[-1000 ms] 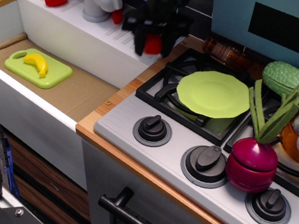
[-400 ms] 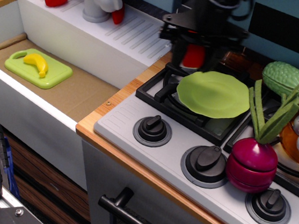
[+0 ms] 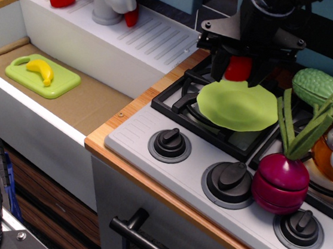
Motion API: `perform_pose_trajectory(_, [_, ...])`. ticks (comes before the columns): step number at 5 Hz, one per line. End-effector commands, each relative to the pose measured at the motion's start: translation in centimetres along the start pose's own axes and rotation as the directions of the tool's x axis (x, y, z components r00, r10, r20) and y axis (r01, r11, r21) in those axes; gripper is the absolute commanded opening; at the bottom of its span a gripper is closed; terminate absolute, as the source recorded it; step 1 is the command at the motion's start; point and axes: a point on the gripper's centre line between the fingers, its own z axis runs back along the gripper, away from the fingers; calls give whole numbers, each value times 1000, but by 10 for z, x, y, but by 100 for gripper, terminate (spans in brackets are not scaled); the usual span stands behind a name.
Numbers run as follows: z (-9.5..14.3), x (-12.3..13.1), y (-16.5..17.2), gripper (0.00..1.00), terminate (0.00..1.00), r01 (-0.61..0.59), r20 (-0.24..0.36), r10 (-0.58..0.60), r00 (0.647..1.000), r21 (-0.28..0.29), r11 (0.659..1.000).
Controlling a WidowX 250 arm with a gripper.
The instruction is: Put sushi on plate
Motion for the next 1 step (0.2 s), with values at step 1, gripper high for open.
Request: perform_pose_trajectory(1, [12,4,-12,0,100,-11,14,12,1000,-78,997])
